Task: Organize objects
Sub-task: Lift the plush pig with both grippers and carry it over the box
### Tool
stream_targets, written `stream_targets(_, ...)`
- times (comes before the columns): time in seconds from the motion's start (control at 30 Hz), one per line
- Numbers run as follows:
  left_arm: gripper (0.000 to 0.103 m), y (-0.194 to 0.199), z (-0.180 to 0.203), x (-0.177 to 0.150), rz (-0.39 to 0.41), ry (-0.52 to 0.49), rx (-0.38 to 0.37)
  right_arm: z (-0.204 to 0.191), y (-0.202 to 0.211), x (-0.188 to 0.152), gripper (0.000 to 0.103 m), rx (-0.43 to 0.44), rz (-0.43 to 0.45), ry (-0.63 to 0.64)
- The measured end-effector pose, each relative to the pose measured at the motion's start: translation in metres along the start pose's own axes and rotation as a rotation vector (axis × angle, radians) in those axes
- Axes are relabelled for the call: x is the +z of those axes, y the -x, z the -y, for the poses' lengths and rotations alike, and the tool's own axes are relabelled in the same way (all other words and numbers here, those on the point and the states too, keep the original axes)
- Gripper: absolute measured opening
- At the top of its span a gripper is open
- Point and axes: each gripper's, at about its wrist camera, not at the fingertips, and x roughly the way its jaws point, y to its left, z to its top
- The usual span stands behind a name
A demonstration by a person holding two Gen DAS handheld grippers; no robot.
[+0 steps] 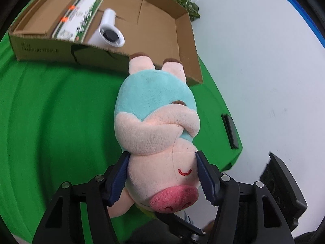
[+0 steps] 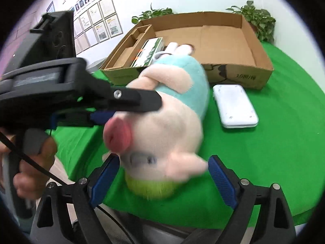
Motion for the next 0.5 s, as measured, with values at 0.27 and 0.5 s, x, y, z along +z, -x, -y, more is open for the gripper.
stream_targets(0.27,0.063,0.009,0.012,-0.011,-0.028,0.004,-0.013,0.003,-0.004,-0.004,0.082,-0.016,-0.004,0.02)
stream_targets(0.5,0.063,0.013,0.002,-0.003,-0.038,0.025,-0.01,0.006,-0.001,-0.008,0.07,0.006,0.005,-0.032)
